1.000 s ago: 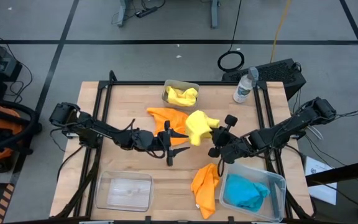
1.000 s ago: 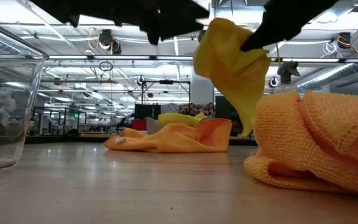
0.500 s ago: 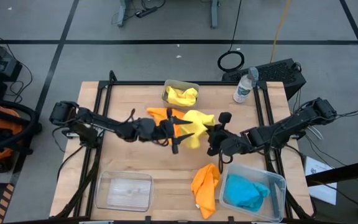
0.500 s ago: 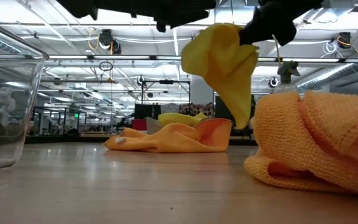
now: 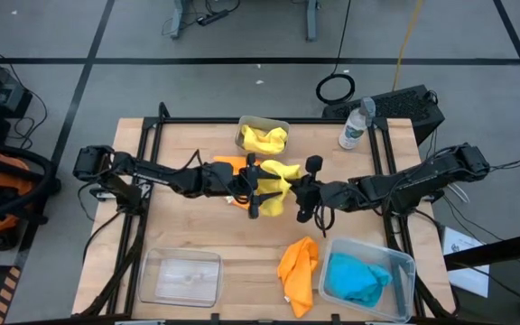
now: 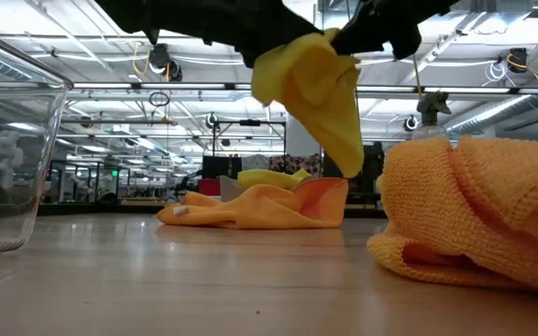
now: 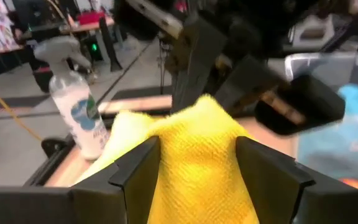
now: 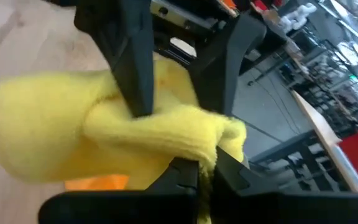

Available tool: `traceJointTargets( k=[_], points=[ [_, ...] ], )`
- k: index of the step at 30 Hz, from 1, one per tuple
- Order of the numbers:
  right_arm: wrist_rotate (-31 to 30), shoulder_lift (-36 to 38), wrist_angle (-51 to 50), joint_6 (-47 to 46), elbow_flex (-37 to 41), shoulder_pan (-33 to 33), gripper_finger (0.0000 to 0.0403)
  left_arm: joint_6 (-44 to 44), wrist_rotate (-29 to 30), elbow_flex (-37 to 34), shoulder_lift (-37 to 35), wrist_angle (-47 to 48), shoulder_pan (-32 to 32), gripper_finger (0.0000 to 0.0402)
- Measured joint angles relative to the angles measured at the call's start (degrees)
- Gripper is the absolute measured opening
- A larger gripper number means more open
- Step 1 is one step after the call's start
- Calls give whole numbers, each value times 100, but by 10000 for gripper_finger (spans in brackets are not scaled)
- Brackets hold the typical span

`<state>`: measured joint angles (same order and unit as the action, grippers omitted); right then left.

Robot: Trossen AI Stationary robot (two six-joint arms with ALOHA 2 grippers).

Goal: Sort microfiber towel by color & place in baskets
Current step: Put the yellow microfiber cloth into the gray bin

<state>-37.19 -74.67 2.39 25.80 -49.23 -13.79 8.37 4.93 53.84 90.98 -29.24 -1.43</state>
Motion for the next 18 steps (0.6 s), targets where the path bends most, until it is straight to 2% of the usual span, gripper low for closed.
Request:
traceJointTargets(
  k=[7, 11, 16, 18],
  points=[
    [170, -2, -46, 308, 0, 185, 4, 145, 129, 0, 0, 537, 85, 222],
    [543, -2, -36, 562, 0, 304, 4, 220, 174, 0, 22, 584, 120, 222],
    [710, -2, -80, 594, 0, 375, 4, 730, 948, 0, 24, 840, 148, 222],
    [711, -4, -142, 581, 0, 375, 4, 737, 1002, 0, 24, 1028, 198, 222]
  ],
)
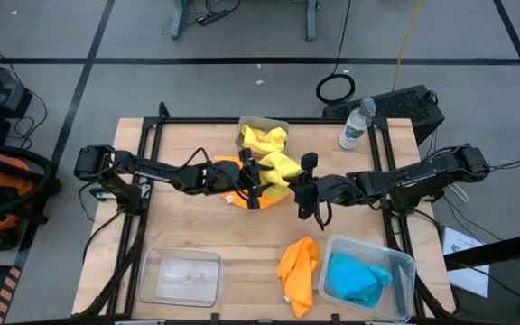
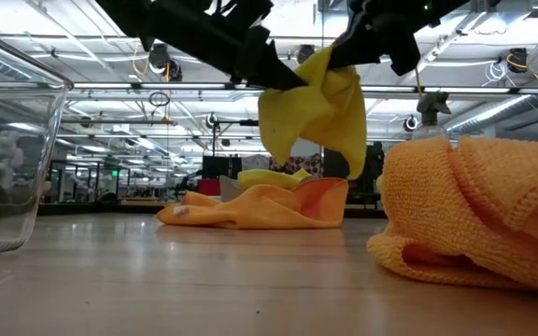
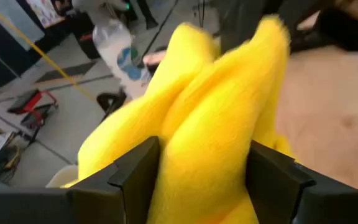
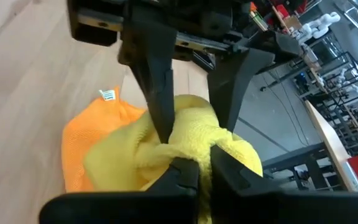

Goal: Sort microfiber towel by color & place in baskets
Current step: Put the yellow microfiber cloth into the gray bin

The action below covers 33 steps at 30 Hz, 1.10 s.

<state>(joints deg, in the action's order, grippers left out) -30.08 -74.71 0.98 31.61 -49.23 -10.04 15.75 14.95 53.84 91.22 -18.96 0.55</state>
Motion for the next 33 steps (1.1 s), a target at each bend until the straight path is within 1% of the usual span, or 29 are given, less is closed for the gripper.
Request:
traceJointTargets(
  k=[4, 7, 9, 11, 13, 15, 17, 18, 19, 20, 23, 25, 27, 30, 33],
  points=[
    [81, -1, 6, 213, 0, -7, 4, 10, 12, -1, 0, 96, 7, 222],
    [432, -1, 161, 269, 0, 34, 4, 36, 12, -2, 2, -35, 12, 222],
    [617, -1, 264, 242, 0, 78, 4, 222, 14, -4, 2, -123, 12, 219],
    [689, -1, 298, 171, 0, 116, 4, 514, 16, -4, 2, -124, 14, 203],
    [753, -1, 322, 99, 0, 117, 8, 733, 17, -7, 2, -137, -22, 167],
    [786, 0, 351, 79, 0, 113, 21, 802, 19, -9, 7, -237, -45, 111],
    [777, 2, 369, 64, 0, 111, 42, 809, 23, -9, 9, -387, -36, 45],
    [755, 2, 376, 26, -2, 115, 53, 813, 57, -9, 9, -448, -29, 26],
    [685, 3, 377, -39, -4, 114, 66, 823, 146, -11, 9, -481, -19, 19],
    [510, 4, 364, -132, -6, 111, 80, 893, 372, -11, -3, -467, -22, 18],
    [-279, 86, 82, -435, -7, 78, 123, 1233, 1541, -15, -156, -324, 1, 15],
    [-749, 187, -137, -604, -7, 57, 153, 1470, 1819, -15, -372, -204, 89, 12],
    [-1087, 294, -429, -841, -7, 63, 181, 1477, 1778, -15, -590, -182, 196, 11],
    [-1246, 452, -842, -1266, -7, 103, 216, 1334, 1497, -13, -933, 251, 450, 11],
    [-1135, 588, -1288, -1736, -7, 83, 238, 913, 594, -11, -1156, 739, 854, 11]
  ],
)
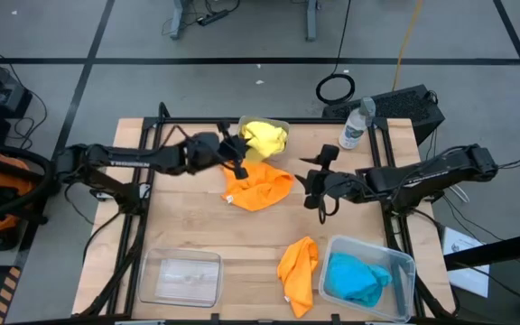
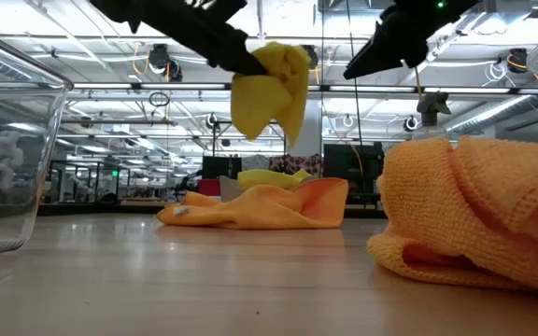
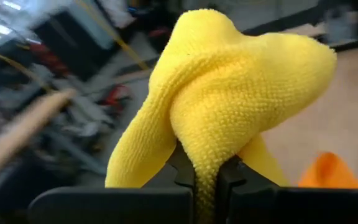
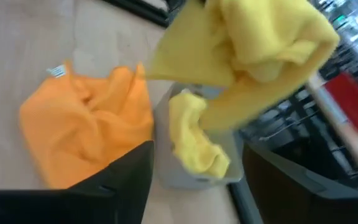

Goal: Sort microfiber towel by color & place in baskets
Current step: Put the yellow microfiber cloth into the gray bin

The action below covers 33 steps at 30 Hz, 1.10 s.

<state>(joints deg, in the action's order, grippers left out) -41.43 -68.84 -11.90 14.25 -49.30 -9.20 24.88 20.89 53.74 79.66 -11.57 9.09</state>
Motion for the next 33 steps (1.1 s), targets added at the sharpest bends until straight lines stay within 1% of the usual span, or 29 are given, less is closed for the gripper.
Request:
traceJointTargets(
  k=[3, 6, 8, 9, 13, 15, 17, 22, 26, 30, 33],
  points=[
    [54, 103, -474, -447, 0, -69, 247, -144, -891, 0, -23, 369, 454, 11],
    [101, 161, -852, -807, 0, -169, 248, 30, -1648, 0, 98, 630, 934, 11],
    [107, 187, -985, -965, 0, -234, 248, 120, -2005, 0, 208, 613, 1177, 11],
    [106, 191, -980, -987, 0, -255, 246, 173, -2087, 12, 268, 591, 1292, 11],
    [111, 192, -806, -898, 0, -259, 240, 267, -2155, 316, 609, 586, 1747, 10],
    [105, 192, -661, -793, 0, -232, 237, 349, -2392, 554, 836, 555, 1912, 12],
    [105, 192, -578, -728, 0, -211, 234, 384, -2452, 720, 1039, 596, 1984, 20],
    [105, 192, -718, -757, 0, -211, 226, 407, -2454, 822, 1541, 636, 1976, 33],
    [108, 190, -641, -759, 0, -182, 220, 401, -2362, 831, 1773, 606, 1934, 35],
    [192, 158, -117, -731, 0, -38, 211, 310, -1874, 831, 1827, 643, 1824, 37],
    [533, 24, 409, -608, 3, 154, 195, 319, -1872, 831, 1825, 657, 1760, 38]
  ],
)
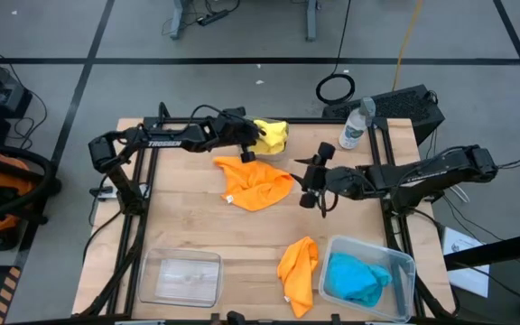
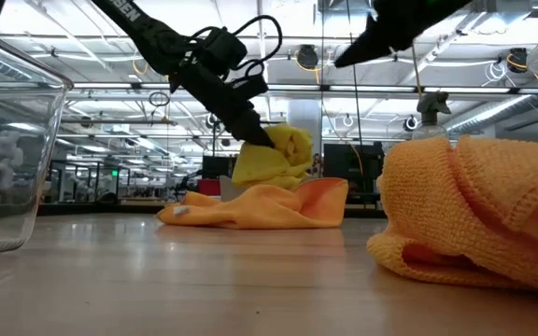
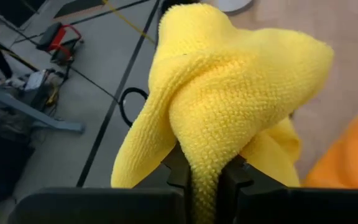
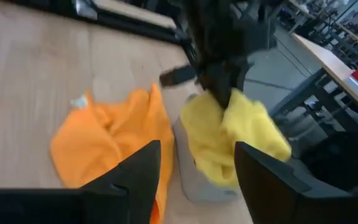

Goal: Sort microfiber towel by color & place in baskets
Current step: Put the yellow microfiber cloth into the gray bin

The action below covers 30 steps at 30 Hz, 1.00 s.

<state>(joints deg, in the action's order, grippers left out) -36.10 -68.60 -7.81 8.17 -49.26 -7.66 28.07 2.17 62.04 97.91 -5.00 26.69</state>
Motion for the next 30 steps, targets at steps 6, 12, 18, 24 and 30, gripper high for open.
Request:
traceJointTargets(
  k=[6, 12, 18, 24, 30],
  points=[
    [455, -809, 2536, -346, 3, 719, 122, -12, 86, 0, 2, 2, -21, 38],
    [967, -1803, 3355, -520, -1, 1728, 17, 107, 153, 0, 2, 187, -69, 39],
    [1824, -2487, 3432, -1317, -164, 2518, 18, 126, 170, 0, 2, 169, -119, 40],
    [1980, -3037, 2859, -1329, -789, 2797, 3, 81, 245, 0, 2, 172, -200, 105],
    [1972, -3468, 1864, -1344, -1481, 2822, 2, 80, 939, -2, -14, 306, -324, 183]
  ],
)
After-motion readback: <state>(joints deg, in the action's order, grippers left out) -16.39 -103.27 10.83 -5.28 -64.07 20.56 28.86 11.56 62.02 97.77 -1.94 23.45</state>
